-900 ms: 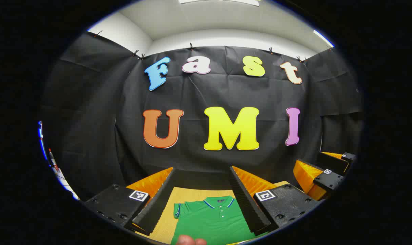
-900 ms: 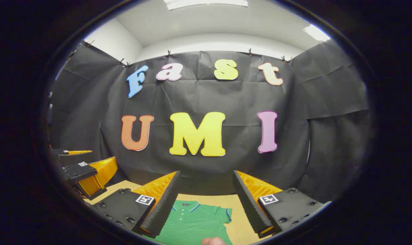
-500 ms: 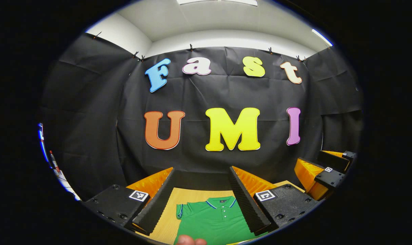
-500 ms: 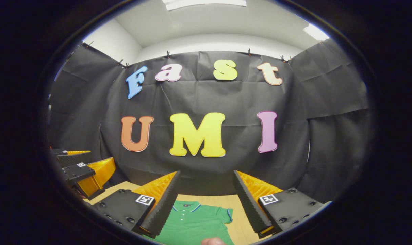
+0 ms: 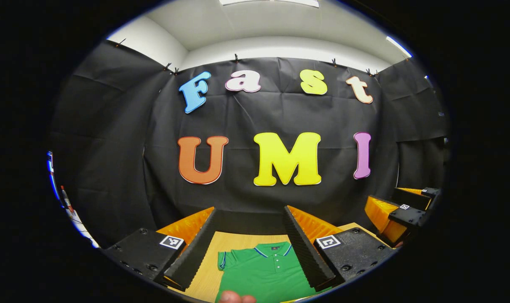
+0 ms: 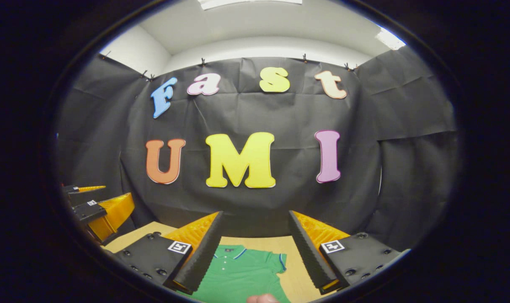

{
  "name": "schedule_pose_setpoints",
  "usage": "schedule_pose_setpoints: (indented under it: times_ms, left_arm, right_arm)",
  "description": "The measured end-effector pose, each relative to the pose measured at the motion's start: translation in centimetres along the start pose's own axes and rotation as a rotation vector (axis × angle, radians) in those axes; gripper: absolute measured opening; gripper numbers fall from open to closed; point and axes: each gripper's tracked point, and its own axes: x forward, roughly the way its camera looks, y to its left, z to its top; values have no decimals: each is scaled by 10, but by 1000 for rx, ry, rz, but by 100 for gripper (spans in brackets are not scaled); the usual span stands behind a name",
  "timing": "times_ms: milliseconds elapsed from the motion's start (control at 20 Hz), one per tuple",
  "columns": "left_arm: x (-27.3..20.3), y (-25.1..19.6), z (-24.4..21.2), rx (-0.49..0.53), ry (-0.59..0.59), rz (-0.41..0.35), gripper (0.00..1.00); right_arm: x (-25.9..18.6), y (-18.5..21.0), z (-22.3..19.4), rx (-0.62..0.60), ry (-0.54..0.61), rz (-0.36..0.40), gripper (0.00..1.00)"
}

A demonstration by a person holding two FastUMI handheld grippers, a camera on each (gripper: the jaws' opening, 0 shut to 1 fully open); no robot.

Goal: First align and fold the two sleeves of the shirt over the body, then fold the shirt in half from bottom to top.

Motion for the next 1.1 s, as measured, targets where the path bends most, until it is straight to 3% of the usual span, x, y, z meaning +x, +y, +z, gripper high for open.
schedule_pose_setpoints:
  times_ms: [750,1100]
  left_arm:
    - [7,-13,-10,20,16,-22,98]
    - [15,-21,-20,31,31,-4,98]
  right_arm:
    - [14,-9,-14,-18,43,23,94]
    - [36,-30,-63,-43,162,55,96]
